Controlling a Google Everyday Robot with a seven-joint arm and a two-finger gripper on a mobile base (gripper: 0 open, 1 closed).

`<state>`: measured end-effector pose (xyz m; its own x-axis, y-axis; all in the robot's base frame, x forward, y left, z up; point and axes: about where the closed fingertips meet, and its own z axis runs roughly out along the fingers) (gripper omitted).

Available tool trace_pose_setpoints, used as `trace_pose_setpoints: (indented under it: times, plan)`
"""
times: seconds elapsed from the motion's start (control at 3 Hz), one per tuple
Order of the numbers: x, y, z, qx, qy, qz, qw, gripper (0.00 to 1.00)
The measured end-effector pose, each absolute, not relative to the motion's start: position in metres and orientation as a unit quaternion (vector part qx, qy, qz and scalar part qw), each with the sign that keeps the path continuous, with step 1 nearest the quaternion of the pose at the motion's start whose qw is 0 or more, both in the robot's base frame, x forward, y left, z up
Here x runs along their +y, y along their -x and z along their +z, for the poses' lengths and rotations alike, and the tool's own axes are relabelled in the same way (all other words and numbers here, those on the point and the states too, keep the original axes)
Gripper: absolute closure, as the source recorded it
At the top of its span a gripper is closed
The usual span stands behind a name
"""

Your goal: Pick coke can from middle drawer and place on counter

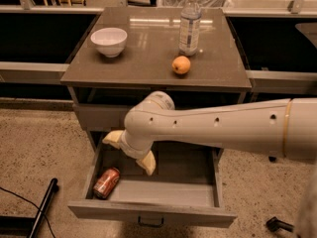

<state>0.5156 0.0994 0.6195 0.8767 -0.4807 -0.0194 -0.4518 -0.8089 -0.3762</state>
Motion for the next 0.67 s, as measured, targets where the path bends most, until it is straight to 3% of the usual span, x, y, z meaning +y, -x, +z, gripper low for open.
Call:
trace_pose_setpoints:
  times: [0.67]
  plan:
    - [0.102,-0.498,0.498,0.135,0.963,0.051,0.225,0.0]
